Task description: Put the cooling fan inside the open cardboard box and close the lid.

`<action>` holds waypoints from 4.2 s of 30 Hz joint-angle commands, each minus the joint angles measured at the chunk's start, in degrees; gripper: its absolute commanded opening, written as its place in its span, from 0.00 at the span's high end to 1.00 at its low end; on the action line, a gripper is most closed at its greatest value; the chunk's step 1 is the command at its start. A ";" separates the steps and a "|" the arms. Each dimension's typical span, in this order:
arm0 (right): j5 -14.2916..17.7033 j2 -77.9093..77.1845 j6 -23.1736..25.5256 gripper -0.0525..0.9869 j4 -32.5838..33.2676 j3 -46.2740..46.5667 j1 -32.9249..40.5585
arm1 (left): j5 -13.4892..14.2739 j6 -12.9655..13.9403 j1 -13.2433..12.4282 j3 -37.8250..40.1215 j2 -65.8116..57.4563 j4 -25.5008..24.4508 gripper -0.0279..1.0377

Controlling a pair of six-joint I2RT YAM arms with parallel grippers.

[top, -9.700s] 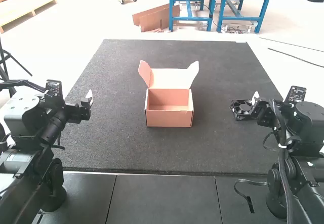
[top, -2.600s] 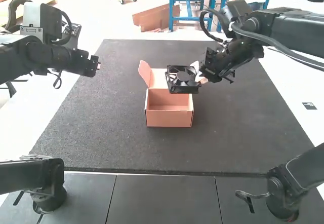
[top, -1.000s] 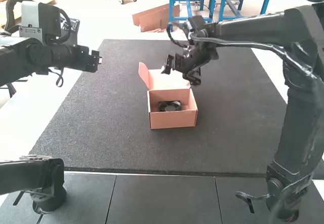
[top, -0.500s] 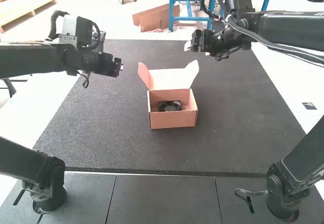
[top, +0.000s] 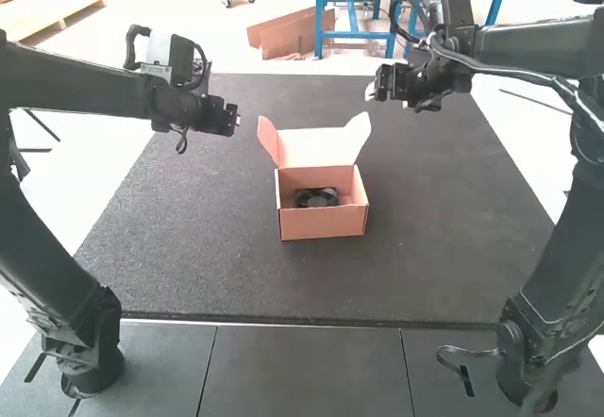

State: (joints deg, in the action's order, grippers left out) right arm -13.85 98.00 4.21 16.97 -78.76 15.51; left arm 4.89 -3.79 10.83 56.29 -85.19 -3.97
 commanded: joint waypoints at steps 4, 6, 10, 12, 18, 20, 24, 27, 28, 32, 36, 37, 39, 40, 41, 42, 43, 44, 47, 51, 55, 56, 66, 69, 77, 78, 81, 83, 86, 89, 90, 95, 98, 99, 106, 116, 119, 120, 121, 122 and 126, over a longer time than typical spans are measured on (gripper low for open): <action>-6.98 3.69 -0.60 0.08 3.16 -6.76 -0.74 | -2.42 -3.24 0.07 4.97 -4.02 0.36 0.06; -7.95 4.75 -0.52 0.08 4.47 -8.43 -0.74 | -2.42 -3.50 0.07 5.67 -5.34 0.28 0.06; -9.36 6.51 -0.60 0.08 6.32 -10.97 -0.74 | -2.86 -3.59 0.07 7.08 -7.54 -0.16 0.06; -10.50 7.39 -0.69 0.08 7.90 -12.12 -0.83 | -4.27 -3.68 0.16 7.78 -8.24 -0.60 0.06; -11.91 10.55 -1.57 0.09 12.12 -14.31 -1.18 | -12.80 -5.08 0.16 8.75 -10.26 -0.78 0.06; -11.99 11.34 -1.92 0.09 13.17 -14.93 -1.71 | -14.38 -5.17 0.16 8.83 -10.88 -0.34 0.06; -12.52 12.48 -1.92 0.09 13.97 -15.90 -2.15 | -16.93 -5.44 0.16 9.27 -11.76 0.36 0.06; -12.87 13.10 -2.01 0.09 14.23 -16.25 -2.50 | -18.51 -6.75 1.04 9.98 -12.46 0.45 0.06; -12.96 13.36 -2.19 0.10 14.32 -16.34 -2.68 | -18.60 -6.75 1.30 10.24 -12.55 0.54 0.06; -13.05 14.42 -2.54 0.14 14.49 -16.42 -2.85 | -19.65 -7.28 2.44 10.77 -13.16 1.77 0.06; -12.87 15.82 -3.06 0.21 14.76 -16.86 -2.85 | -20.00 -7.37 3.76 12.00 -13.95 1.86 0.06; -12.87 16.09 -3.68 0.25 14.76 -16.95 -2.85 | -20.00 -7.37 4.02 12.35 -14.13 1.77 0.06; -12.78 16.35 -4.12 0.32 14.49 -17.13 -2.85 | -19.91 -7.37 4.37 12.79 -14.30 1.68 0.06; -12.70 16.35 -4.21 0.37 14.49 -17.22 -2.85 | -19.91 -7.37 4.46 12.97 -14.39 1.68 0.06; -12.61 16.44 -4.21 0.42 14.41 -17.22 -2.85 | -19.91 -7.37 4.46 13.05 -14.48 1.68 0.06; -12.61 16.44 -4.30 0.47 14.32 -17.13 -2.85 | -19.83 -7.37 4.46 13.14 -14.66 1.68 0.06; -12.61 16.44 -4.30 0.52 14.23 -17.13 -2.76 | -19.83 -7.46 4.46 13.14 -14.74 1.68 0.06; -12.52 16.44 -4.30 0.57 14.23 -17.13 -2.76 | -19.83 -7.37 4.46 13.32 -14.83 1.59 0.06; -12.17 16.44 -4.47 0.65 14.14 -17.22 -2.68 | -19.83 -7.37 4.46 13.32 -15.01 1.51 0.06; -12.17 16.44 -4.65 0.68 13.97 -17.30 -2.50 | -19.83 -7.37 4.46 13.14 -15.01 1.33 0.06; -12.17 16.44 -4.82 0.74 13.53 -17.30 -2.50 | -19.83 -7.37 4.46 13.05 -15.10 1.42 0.06; -12.17 16.35 -5.00 0.75 13.35 -17.30 -2.41 | -19.83 -7.37 4.46 13.05 -15.18 1.42 0.06; -11.55 15.91 -7.02 0.82 13.09 -17.74 -2.06 | -19.83 -7.37 4.46 12.97 -15.27 0.80 0.06; -11.29 15.30 -7.72 0.84 13.17 -17.74 -1.88 | -19.83 -7.37 4.46 12.97 -15.18 0.72 0.06; -9.71 11.78 -9.48 0.88 14.41 -17.13 -0.57 | -19.91 -7.28 4.46 13.23 -14.83 -1.04 0.06; -9.62 11.16 -9.92 0.88 14.93 -17.04 -0.39 | -19.91 -7.28 4.55 13.32 -14.66 -1.66 0.06; -9.53 9.32 -10.62 0.89 15.37 -15.81 0.22 | -19.91 -7.28 4.90 12.97 -13.87 -2.45 0.06; -9.44 7.91 -10.80 0.89 15.37 -14.67 0.84 | -19.91 -7.11 4.90 12.88 -13.25 -3.42 0.06; -9.09 5.72 -10.80 0.91 15.11 -12.38 2.16 | -19.91 -7.02 4.90 12.61 -12.55 -4.47 0.06; -7.86 4.22 -10.98 0.91 14.93 -9.83 3.56 | -19.91 -6.93 4.90 12.17 -11.67 -4.65 0.06; -7.60 3.61 -11.15 0.91 14.93 -8.87 4.00 | -19.91 -6.93 4.99 12.00 -11.32 -4.65 0.06; -5.58 0.97 -11.77 0.91 13.09 -3.68 5.67 | -19.91 -6.93 4.90 11.12 -10.09 -4.73 0.06; -4.35 -0.35 -11.85 0.91 11.77 -0.96 6.55 | -19.91 -6.93 4.90 10.42 -9.47 -4.73 0.06; -3.91 -0.70 -11.94 0.91 11.24 -0.16 6.82 | -19.91 -6.93 4.90 10.15 -9.30 -4.73 0.06; -2.59 -2.90 -11.94 0.91 9.48 2.91 7.34 | -20.00 -7.02 5.61 7.69 -8.24 -4.12 0.06; -2.59 -4.13 -11.59 0.91 8.25 5.72 7.08 | -20.44 -6.75 9.30 6.81 -7.89 -3.68 0.06; -2.68 -4.30 -11.50 0.91 8.25 6.95 7.17 | -20.44 -6.67 9.30 6.55 -7.80 -3.94 0.06; -2.68 -4.57 -11.50 0.91 8.08 7.57 7.26 | -20.44 -6.58 9.30 6.37 -7.71 -4.21 0.06; -2.68 -5.01 -11.50 0.91 7.73 8.19 7.34 | -20.44 -6.49 9.30 6.20 -7.63 -4.38 0.06; -2.68 -5.36 -11.33 0.91 7.11 8.98 7.34 | -20.35 -6.49 9.47 5.93 -7.54 -4.47 0.06; -2.50 -6.50 -11.24 0.91 5.97 11.79 7.34 | -20.44 -6.40 9.47 4.44 -6.92 -3.94 0.06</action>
State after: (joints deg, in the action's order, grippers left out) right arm -15.57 93.58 -7.09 23.14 -68.23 21.74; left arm -14.85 -10.76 19.79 61.32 -94.56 -8.51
